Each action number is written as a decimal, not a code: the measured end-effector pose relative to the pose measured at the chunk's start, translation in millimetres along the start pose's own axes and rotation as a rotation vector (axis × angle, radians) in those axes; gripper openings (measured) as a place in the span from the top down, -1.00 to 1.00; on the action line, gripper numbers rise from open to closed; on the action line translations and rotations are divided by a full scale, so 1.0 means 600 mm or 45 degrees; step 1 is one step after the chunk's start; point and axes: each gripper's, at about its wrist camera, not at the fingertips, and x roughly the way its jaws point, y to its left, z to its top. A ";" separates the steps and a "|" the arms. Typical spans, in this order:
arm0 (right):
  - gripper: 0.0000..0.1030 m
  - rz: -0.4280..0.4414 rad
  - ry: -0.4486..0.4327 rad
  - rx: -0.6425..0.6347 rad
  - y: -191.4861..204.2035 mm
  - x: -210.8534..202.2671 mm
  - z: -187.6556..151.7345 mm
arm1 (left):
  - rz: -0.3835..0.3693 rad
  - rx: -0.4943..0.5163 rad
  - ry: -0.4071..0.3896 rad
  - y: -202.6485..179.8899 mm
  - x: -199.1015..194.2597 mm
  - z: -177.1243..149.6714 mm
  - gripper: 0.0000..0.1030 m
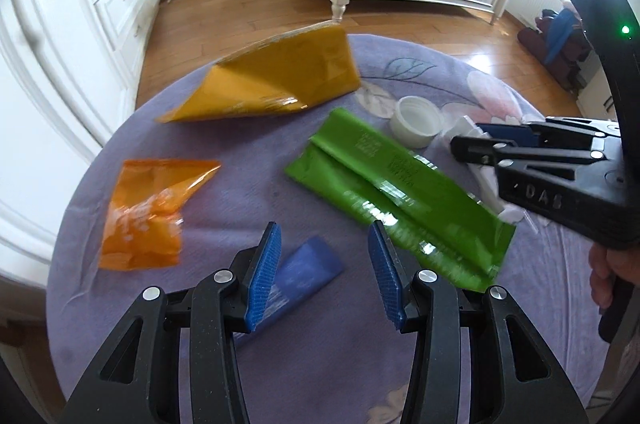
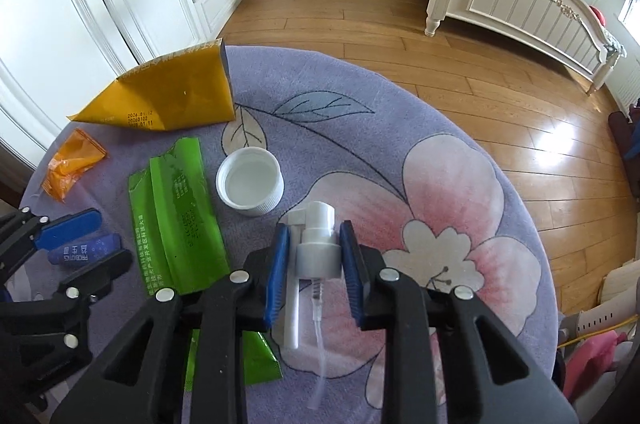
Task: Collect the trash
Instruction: 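Grasp the green packets with the left gripper while the right grasps the white spray pump, then carry the green packets and white spray pump over the black bin, then open both grippers to drop the packets and pump into the bin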
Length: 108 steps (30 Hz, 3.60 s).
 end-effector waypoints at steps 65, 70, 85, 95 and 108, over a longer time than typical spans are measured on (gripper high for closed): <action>0.52 -0.202 -0.108 0.380 -0.283 -0.224 -0.319 | -0.191 0.467 -0.133 -0.439 -0.097 -0.016 0.94; 0.52 -0.252 -0.107 0.442 -0.320 -0.248 -0.356 | -0.246 0.518 -0.136 -0.504 -0.097 -0.022 0.94; 0.52 -0.346 -0.072 0.613 -0.416 -0.254 -0.446 | -0.330 0.667 -0.114 -0.665 -0.069 -0.054 0.94; 0.51 -0.364 -0.036 0.633 -0.445 -0.228 -0.459 | -0.319 0.680 -0.060 -0.688 -0.026 -0.061 0.93; -0.36 -0.438 -0.031 0.670 -0.454 -0.219 -0.457 | -0.317 0.601 -0.028 -0.671 -0.001 -0.047 0.15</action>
